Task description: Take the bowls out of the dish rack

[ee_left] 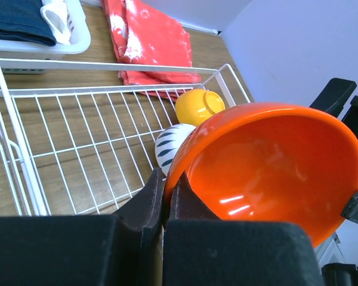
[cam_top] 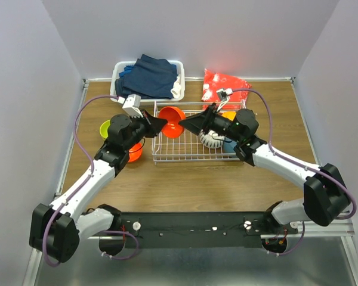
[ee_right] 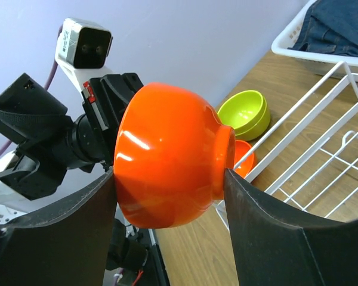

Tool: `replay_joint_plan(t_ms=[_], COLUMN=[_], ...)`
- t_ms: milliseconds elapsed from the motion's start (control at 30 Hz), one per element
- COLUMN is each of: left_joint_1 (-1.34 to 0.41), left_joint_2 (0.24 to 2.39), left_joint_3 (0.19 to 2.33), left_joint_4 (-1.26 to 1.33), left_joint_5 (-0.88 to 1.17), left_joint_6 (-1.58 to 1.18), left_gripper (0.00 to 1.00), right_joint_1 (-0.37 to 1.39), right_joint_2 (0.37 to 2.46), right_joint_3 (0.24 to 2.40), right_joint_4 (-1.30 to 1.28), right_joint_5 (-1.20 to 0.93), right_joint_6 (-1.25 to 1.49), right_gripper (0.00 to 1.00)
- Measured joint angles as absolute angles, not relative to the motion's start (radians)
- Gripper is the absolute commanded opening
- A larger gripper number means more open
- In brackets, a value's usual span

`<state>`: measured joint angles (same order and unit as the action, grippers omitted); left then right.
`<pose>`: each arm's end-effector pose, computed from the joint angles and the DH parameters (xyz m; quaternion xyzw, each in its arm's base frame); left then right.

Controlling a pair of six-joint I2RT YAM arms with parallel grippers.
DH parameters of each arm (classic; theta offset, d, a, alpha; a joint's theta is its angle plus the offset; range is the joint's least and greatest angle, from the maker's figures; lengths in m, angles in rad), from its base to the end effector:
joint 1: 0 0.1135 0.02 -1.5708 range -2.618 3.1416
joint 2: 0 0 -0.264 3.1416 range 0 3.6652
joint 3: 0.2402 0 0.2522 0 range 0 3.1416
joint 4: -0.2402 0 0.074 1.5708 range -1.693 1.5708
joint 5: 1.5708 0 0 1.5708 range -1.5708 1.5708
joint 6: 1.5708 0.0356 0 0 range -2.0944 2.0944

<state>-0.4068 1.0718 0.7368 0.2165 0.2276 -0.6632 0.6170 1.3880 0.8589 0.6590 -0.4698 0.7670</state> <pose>0.2289 -0.1073 0.3086 -0.0202 0.7464 -0.4094 0.5242 0.2505 0.1975 0.3149 -0.1263 0.6529 0.5846 0.4648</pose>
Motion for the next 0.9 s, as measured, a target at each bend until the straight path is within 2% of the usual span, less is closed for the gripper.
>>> replay_joint_plan(t_ms=[67,267,533,667,900], left_joint_1=[-0.408,-0.411,-0.381,-0.294,-0.089], left_joint_2=[1.055,1.004,0.975,0.974,0.973], left_joint_3=[0.737,0.746,0.819,0.857,0.858], left_joint_4=[0.196,0.051,-0.256,-0.383,-0.522], left_joint_5=[0.219,0.126,-0.094,-0.177,-0.189], left_joint_6=[-0.656,-0.586,-0.482,-0.471,-0.471], left_gripper=[0.0,0.0,0.0,0.0,0.0], right_joint_1=[0.621,0.628,0.629,0.629,0.629], right_joint_2=[1.388,1.385,1.333,1.309,1.281], right_joint_3=[0.859,0.856,0.855,0.855,0.846], right_joint_4=[0.658,0.622,0.505,0.448,0.39], right_joint_5=[-0.469,-0.438,-0.348,-0.295,-0.224], right_joint_6=[0.764,0.709,0.587,0.529,0.459], right_gripper=[0.78,0.93,0.95,0.95,0.95])
